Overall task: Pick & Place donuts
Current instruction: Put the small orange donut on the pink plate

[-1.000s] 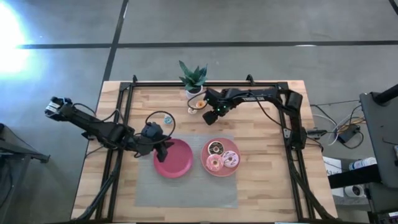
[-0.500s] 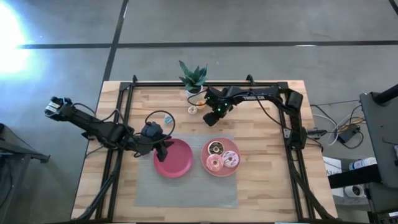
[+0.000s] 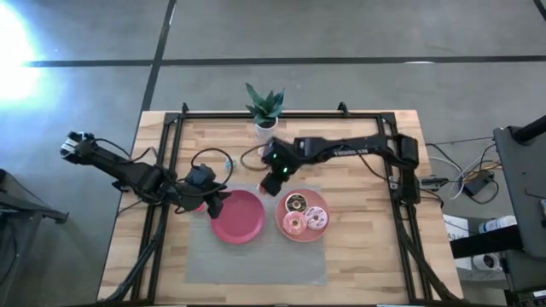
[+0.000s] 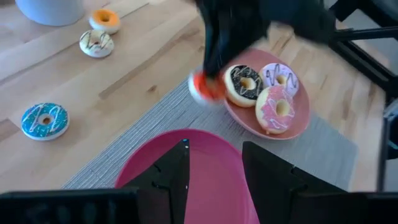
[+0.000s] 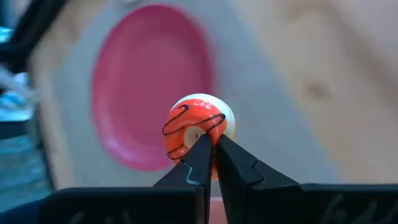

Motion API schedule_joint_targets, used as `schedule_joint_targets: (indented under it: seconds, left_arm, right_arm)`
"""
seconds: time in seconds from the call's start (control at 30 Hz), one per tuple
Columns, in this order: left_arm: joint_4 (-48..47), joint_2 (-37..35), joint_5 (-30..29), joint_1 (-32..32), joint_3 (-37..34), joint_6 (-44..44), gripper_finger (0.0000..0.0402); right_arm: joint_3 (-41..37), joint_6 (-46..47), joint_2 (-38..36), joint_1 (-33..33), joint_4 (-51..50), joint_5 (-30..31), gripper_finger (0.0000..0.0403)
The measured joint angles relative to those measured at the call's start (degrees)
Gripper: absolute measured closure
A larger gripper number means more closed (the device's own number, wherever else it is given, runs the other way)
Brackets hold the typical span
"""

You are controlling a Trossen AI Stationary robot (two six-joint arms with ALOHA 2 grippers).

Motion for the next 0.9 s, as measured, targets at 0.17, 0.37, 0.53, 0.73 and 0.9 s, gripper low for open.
schedule_joint_targets:
  seconds: [0.17,0.37,0.53,0.73,0.9]
  left_arm:
    - [-1.5,-2.0,-0.9,-0.6,1.2,-0.3,0.0280]
    - [-3.7,-3.0,-1.8,-0.9,1.0,-1.3,0.0280]
    - [-5.5,-2.9,-1.7,-1.0,1.0,-2.0,0.0280]
    - [-9.3,-2.9,-0.8,-3.0,1.0,-4.4,0.0280]
    - [-13.9,-2.9,-0.4,-5.3,1.0,-7.2,0.0280]
  right_arm:
    - [1.4,3.8,4.0,4.2,7.2,-0.3,0.0390]
    - [4.2,4.8,9.7,7.3,7.3,-2.0,0.0390]
    - [7.2,4.7,14.3,10.0,7.0,-2.7,0.0390]
    - [10.2,1.5,15.0,11.6,5.0,3.1,0.0350]
    - [12.6,-2.8,14.4,11.8,0.0,6.2,0.0280]
